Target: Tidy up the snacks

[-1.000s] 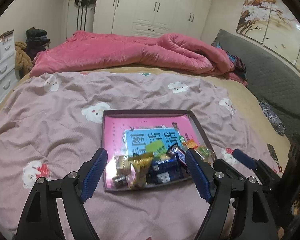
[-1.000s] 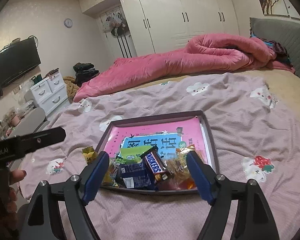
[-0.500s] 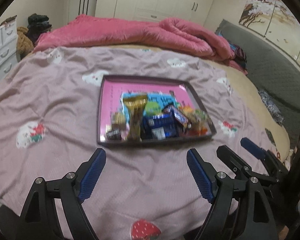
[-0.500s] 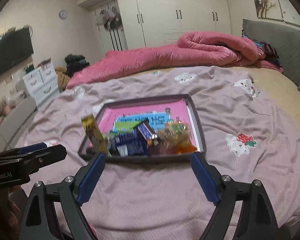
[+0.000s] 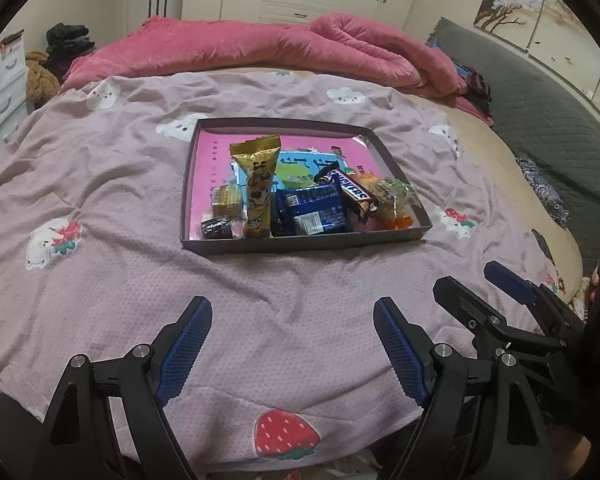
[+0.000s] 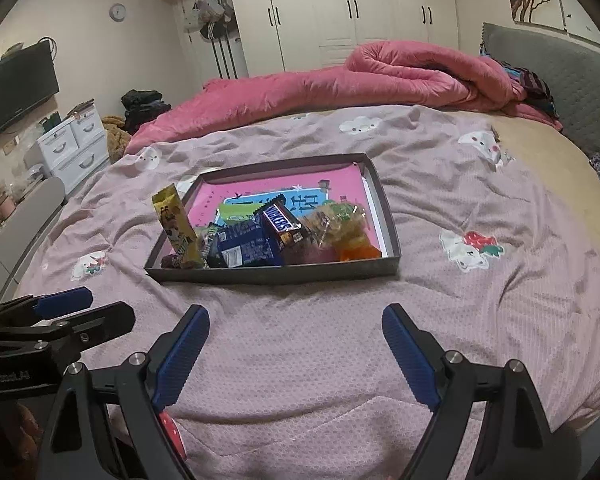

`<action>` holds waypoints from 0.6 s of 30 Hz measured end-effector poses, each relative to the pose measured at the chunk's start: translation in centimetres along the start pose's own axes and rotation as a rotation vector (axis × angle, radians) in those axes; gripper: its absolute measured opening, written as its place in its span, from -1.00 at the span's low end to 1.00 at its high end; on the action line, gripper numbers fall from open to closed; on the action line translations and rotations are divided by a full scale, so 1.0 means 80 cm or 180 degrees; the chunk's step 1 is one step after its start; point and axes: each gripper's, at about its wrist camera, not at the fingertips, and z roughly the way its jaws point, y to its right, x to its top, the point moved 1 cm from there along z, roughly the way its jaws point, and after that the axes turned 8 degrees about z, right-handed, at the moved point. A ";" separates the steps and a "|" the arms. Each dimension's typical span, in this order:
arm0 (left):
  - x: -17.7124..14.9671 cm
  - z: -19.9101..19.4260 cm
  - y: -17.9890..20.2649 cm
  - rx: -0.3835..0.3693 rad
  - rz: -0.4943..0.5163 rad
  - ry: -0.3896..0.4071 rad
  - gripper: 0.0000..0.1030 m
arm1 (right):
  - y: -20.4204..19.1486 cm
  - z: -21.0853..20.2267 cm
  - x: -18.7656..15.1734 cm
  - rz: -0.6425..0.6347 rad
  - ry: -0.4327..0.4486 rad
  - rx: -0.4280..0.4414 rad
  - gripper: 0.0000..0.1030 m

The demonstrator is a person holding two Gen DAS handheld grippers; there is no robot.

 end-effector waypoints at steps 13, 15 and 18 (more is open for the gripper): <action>0.000 0.005 -0.008 0.0064 -0.0038 -0.0040 0.63 | -0.004 0.003 0.001 -0.0041 -0.0024 -0.0021 0.72; -0.001 0.006 -0.009 0.0074 -0.0042 -0.0051 0.63 | -0.004 0.003 0.000 -0.0043 -0.0021 -0.0019 0.72; -0.001 0.005 -0.009 0.0075 -0.0047 -0.0051 0.63 | -0.004 0.004 0.000 -0.0044 -0.0024 -0.0019 0.72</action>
